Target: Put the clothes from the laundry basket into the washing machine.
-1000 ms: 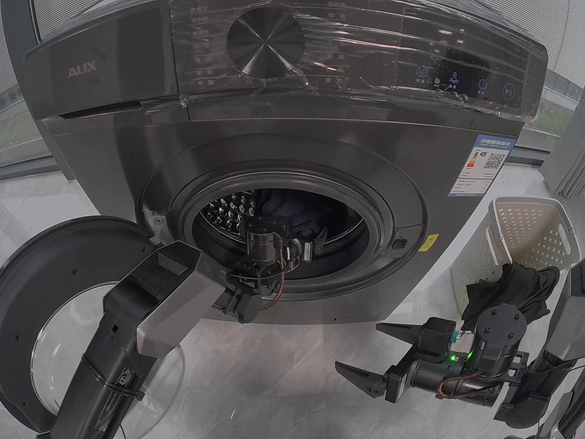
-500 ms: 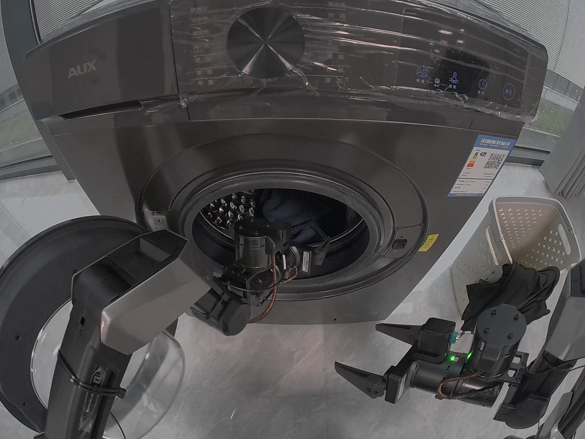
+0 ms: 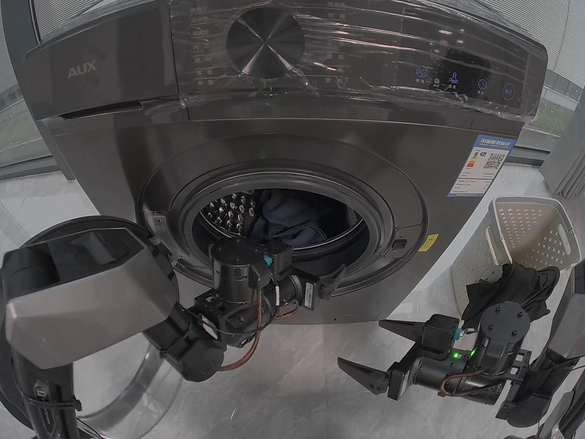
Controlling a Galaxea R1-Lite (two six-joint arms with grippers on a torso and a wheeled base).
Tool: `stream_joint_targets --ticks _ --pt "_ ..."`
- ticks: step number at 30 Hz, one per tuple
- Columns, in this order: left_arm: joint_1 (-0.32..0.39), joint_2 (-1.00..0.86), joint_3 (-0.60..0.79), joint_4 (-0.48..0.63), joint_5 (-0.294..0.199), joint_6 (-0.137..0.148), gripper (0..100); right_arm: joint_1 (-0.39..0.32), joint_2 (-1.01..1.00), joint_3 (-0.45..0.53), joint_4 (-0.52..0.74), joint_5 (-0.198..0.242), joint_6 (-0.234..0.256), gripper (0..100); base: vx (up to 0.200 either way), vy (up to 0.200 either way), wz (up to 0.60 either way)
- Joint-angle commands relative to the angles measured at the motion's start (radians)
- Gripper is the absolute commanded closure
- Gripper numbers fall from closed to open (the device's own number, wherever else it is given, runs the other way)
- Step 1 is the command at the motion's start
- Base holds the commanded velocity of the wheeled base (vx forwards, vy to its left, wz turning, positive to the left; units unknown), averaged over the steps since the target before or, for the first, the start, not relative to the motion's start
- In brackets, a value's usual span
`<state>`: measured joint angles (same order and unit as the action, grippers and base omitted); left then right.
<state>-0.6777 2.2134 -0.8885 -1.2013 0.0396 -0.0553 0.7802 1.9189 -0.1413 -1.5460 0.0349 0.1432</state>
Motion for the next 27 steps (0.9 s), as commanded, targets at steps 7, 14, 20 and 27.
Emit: stream_joint_targets --ticks 7,14,20,27 --pt "-0.126 -0.480 0.459 -0.014 0.071 -0.107 0 -0.041 -0.081 0.008 0.001 -0.020 -0.002 0 0.000 0.000 0.00" --pt "-0.131 -0.710 0.640 -0.014 0.086 -0.115 0 -0.052 -0.187 0.032 0.001 -0.073 -0.004 0 0.000 0.000 0.00" --pt "-0.120 -0.791 0.723 -0.012 0.164 -0.120 0 -0.079 -0.313 0.075 0.003 -0.098 0.024 0 0.000 0.000 0.00" --pt "-0.117 -0.862 0.818 -0.041 0.230 -0.095 0 -0.113 -0.408 0.141 0.023 -0.112 0.032 0 -0.200 0.000 0.00"
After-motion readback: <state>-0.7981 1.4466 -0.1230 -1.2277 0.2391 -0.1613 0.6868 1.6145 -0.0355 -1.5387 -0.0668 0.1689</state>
